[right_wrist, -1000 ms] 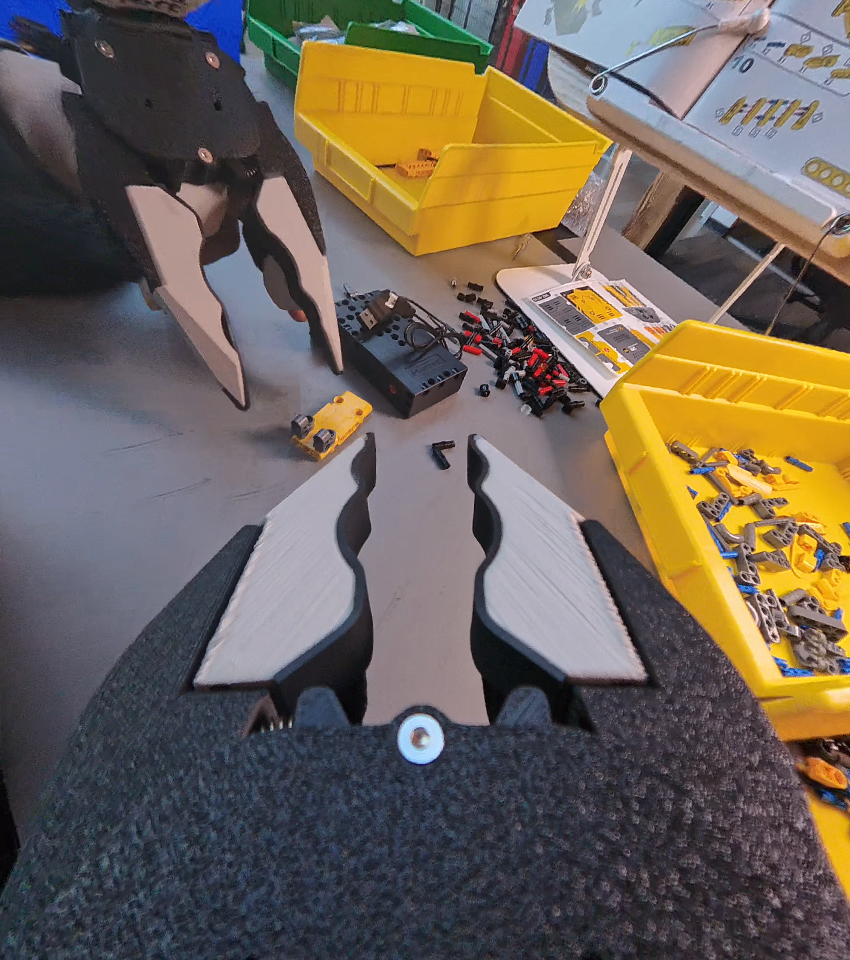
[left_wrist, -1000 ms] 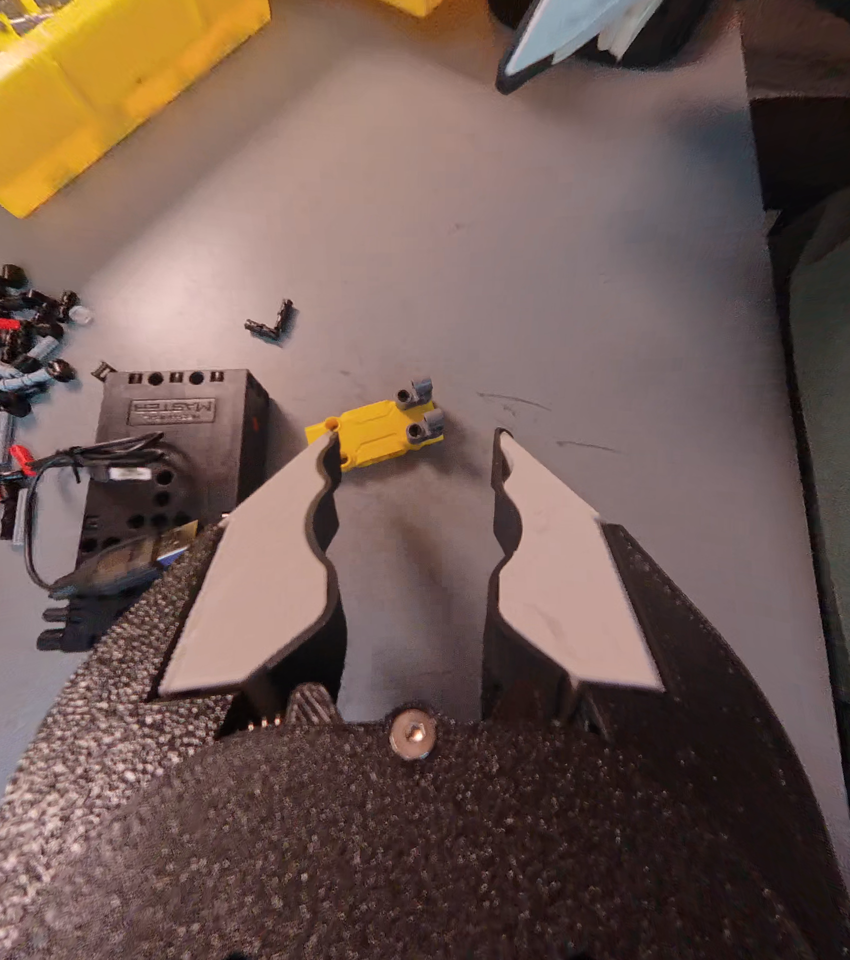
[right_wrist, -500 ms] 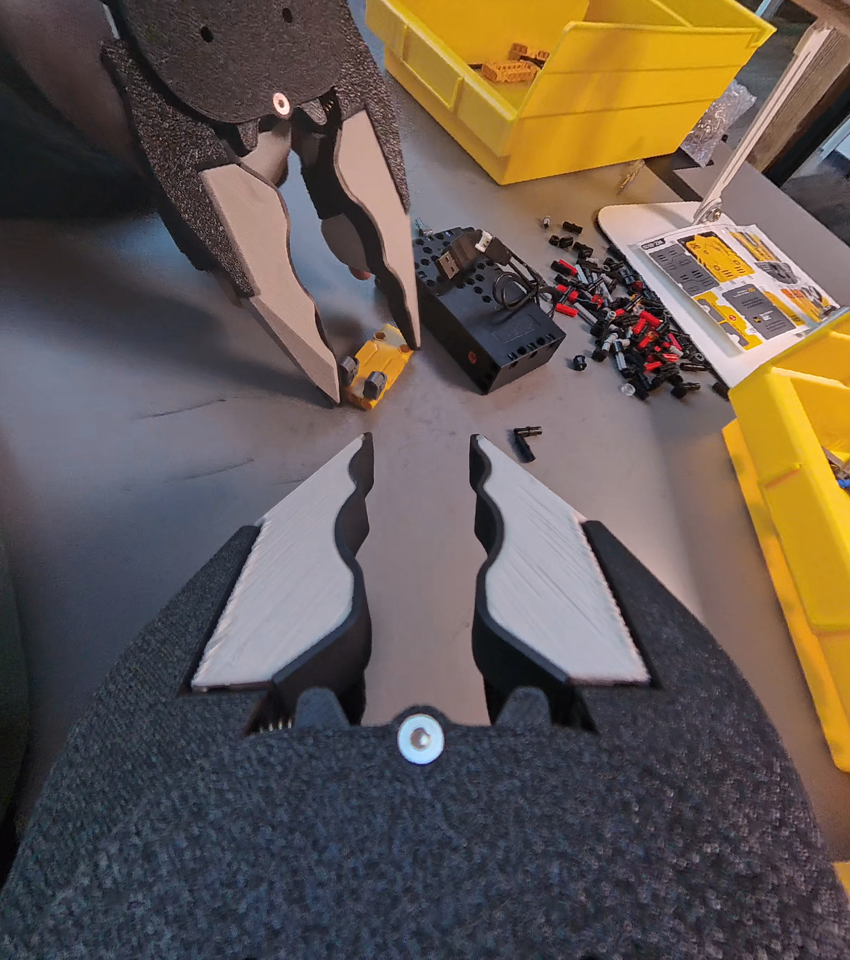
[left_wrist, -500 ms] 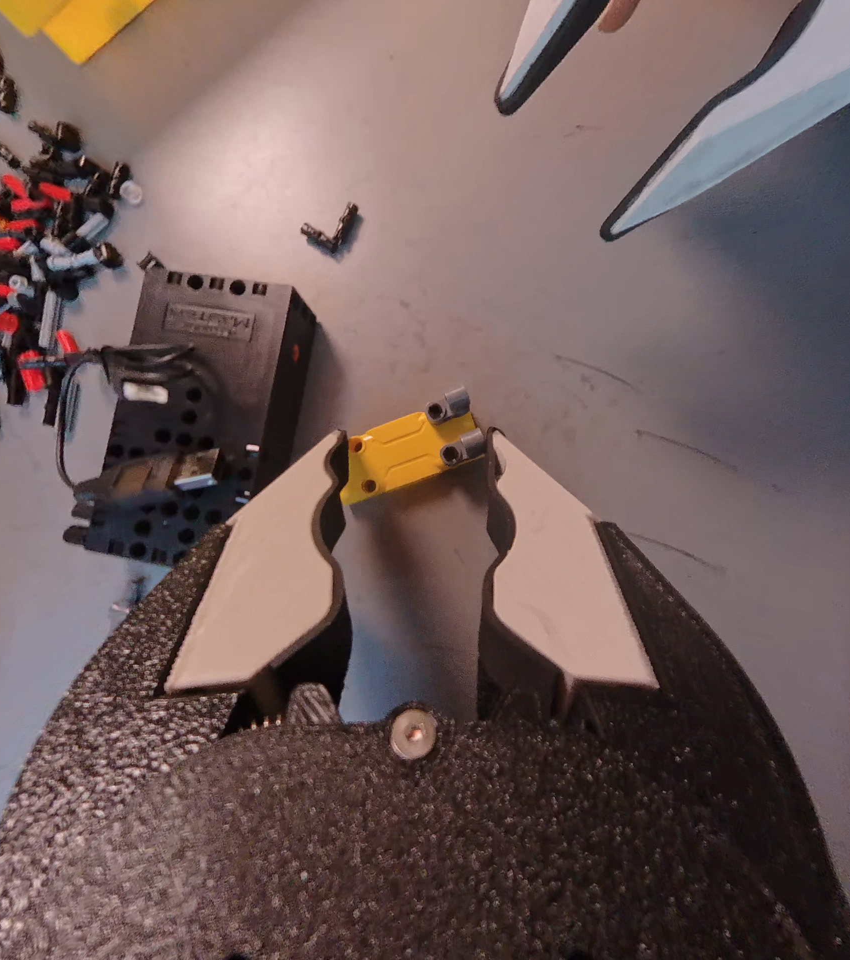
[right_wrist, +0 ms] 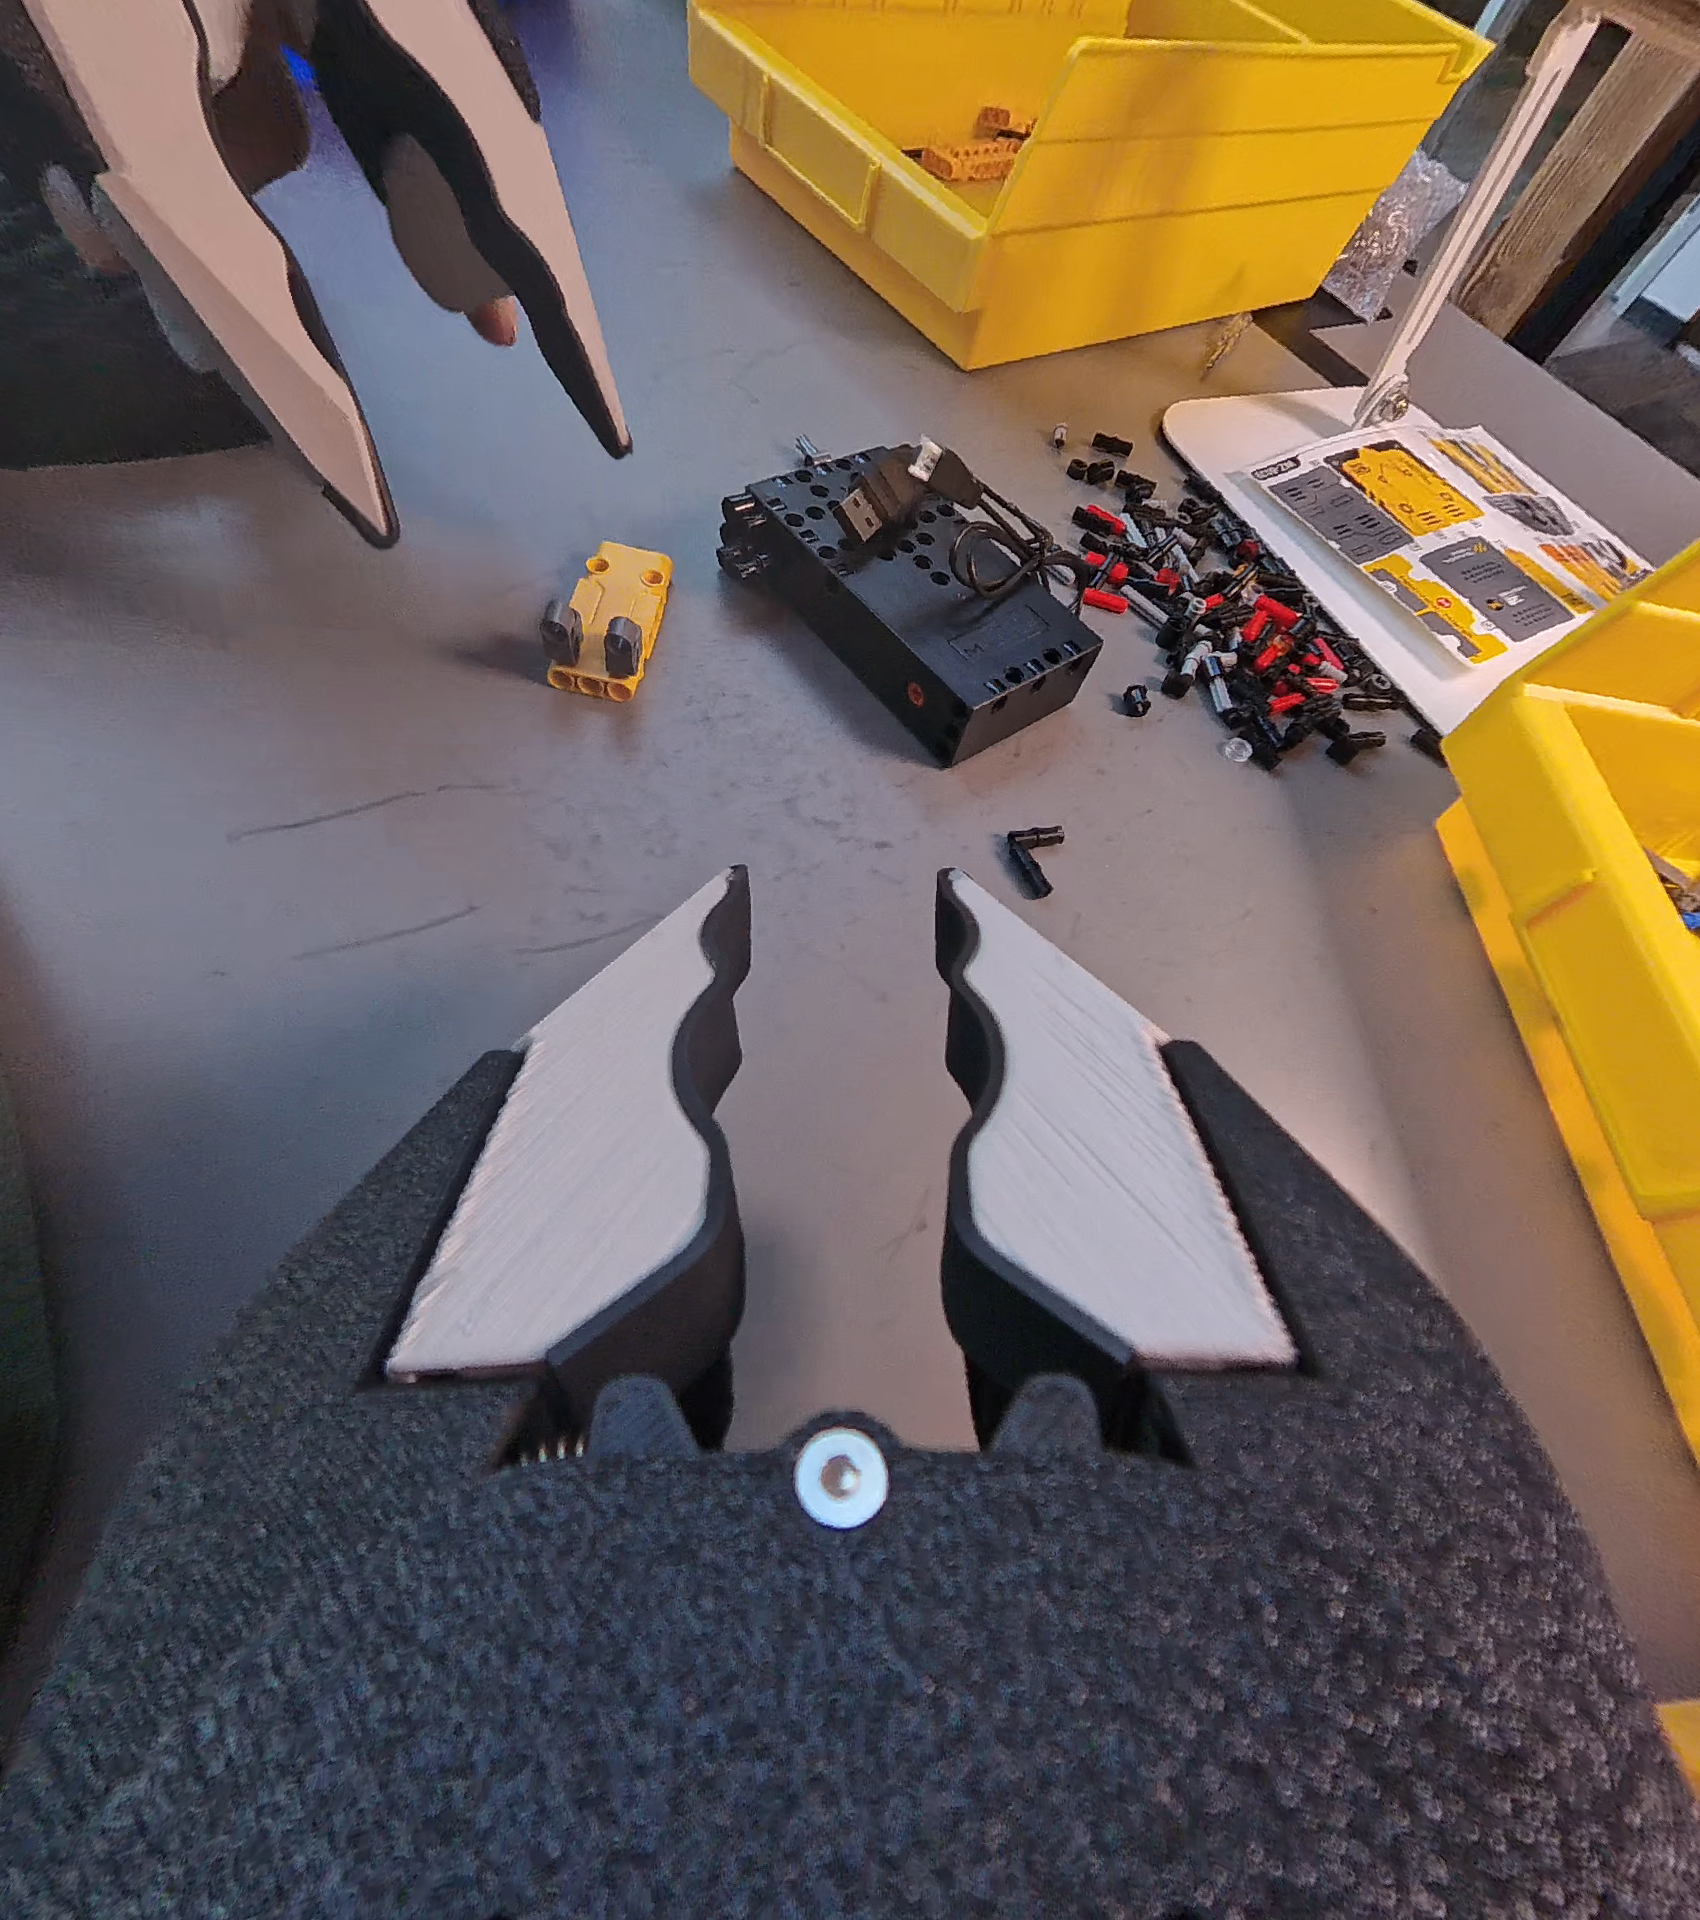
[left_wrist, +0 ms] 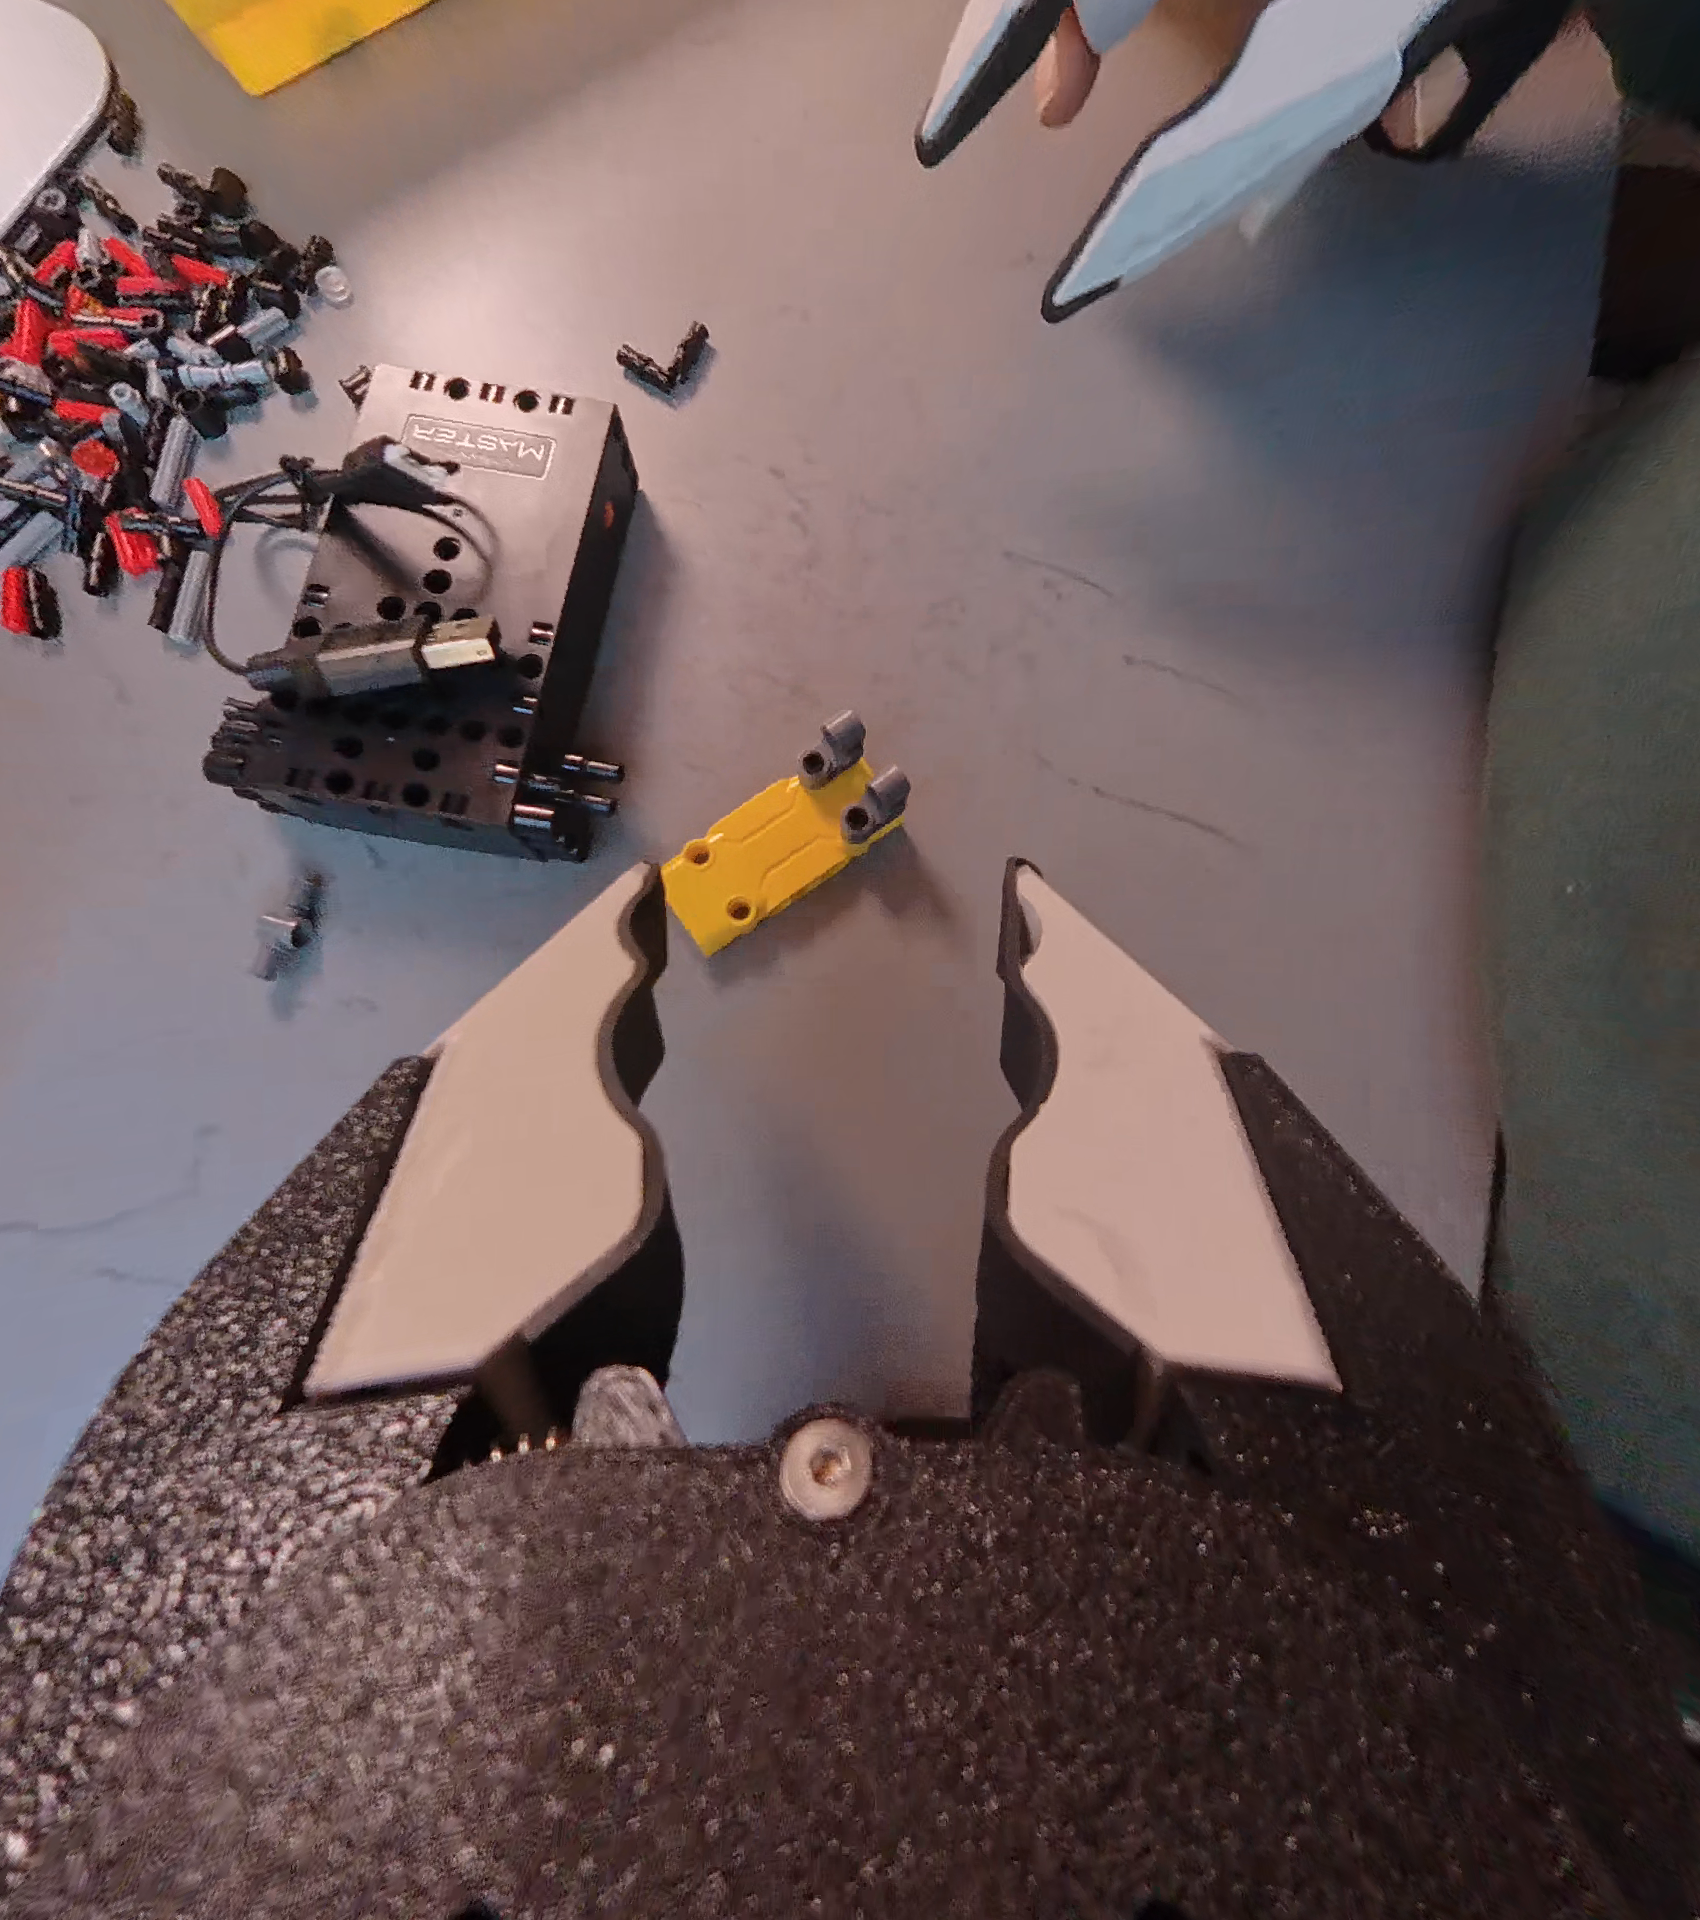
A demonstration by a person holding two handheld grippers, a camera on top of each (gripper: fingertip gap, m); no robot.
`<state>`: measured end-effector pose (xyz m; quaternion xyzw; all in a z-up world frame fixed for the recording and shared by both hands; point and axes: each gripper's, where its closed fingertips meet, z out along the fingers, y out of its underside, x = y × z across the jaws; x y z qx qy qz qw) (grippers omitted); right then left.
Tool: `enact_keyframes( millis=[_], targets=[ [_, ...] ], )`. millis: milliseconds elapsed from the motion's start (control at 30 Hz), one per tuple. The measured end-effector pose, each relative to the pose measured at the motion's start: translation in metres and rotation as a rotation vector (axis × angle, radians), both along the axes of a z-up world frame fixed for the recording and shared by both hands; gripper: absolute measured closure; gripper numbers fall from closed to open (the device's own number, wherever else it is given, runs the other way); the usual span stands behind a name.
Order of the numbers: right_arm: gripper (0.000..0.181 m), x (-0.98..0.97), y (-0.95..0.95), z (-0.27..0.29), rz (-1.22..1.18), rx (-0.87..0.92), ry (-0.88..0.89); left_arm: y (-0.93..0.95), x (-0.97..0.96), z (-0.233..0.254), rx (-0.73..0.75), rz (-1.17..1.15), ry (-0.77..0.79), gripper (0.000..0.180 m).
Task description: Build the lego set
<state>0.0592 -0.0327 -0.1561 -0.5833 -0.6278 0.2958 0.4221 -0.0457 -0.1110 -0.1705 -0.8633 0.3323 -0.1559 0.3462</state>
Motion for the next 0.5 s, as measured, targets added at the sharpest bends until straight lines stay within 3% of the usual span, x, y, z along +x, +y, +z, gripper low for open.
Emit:
enact_keyframes(
  millis=[167, 333, 500],
  targets=[
    [0.148, -0.017, -0.003, -0.006, 0.039, -0.001, -0.022, 0.013, -0.016, -0.023, 0.045, -0.14, 0.093, 0.114],
    [0.15, -0.03, 0.017, -0.018, -0.007, 0.03, -0.108, 0.021, 0.001, -0.034, 0.012, -0.227, 0.085, 0.143],
    [0.15, -0.033, 0.048, -0.03, -0.05, -0.02, -0.188, 0.024, 0.019, -0.033, 0.058, -0.342, 0.127, 0.147]
  ],
)
